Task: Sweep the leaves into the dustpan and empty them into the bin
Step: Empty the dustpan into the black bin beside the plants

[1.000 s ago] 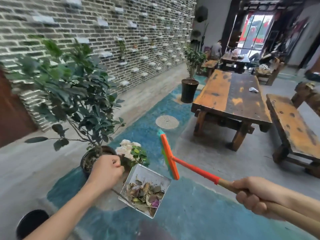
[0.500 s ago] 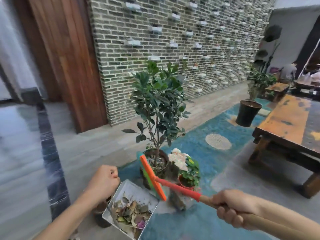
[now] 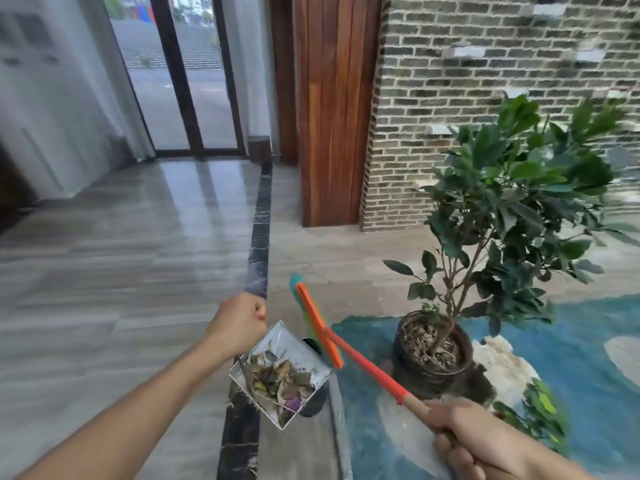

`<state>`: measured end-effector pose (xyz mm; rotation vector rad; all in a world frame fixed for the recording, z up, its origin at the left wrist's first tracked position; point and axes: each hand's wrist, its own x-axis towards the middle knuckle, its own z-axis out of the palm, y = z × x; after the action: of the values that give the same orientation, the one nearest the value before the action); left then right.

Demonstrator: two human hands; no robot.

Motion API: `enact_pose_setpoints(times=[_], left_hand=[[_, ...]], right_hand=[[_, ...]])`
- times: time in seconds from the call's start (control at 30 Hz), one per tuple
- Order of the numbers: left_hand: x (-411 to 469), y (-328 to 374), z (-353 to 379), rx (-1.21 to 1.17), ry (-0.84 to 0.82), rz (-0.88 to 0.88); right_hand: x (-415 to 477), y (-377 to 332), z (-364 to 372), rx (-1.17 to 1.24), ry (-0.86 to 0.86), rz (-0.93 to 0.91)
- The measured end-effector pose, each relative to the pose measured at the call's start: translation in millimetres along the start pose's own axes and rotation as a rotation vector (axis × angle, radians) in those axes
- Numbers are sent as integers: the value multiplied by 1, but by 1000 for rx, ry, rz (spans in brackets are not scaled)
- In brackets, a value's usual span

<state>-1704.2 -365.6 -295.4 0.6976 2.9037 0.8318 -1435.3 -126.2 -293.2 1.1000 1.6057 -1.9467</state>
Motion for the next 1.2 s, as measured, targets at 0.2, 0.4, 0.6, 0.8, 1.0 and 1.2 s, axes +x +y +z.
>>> enact_pose_setpoints(times=[0.2,0.4,0.6,0.8,1.0,1.2], left_hand=[[52,4,25,49,3,-6],[90,5,60,165,-12,97],[111,-14,112,259,-127,157],[106,-33,169,337,-229,211],[84,-50,225,390,-286,217],[68,-44,271,550,-328,217]], right_hand=[[66,-33,-24,-94,-53,-135],[133,-26,-47,79,-152,-93],[181,3,-51,85,-83,-87],[230,33,-49,161,-78,-52],[282,62,-68,167,-87,-13],[315,91,-95,138,-142,10]])
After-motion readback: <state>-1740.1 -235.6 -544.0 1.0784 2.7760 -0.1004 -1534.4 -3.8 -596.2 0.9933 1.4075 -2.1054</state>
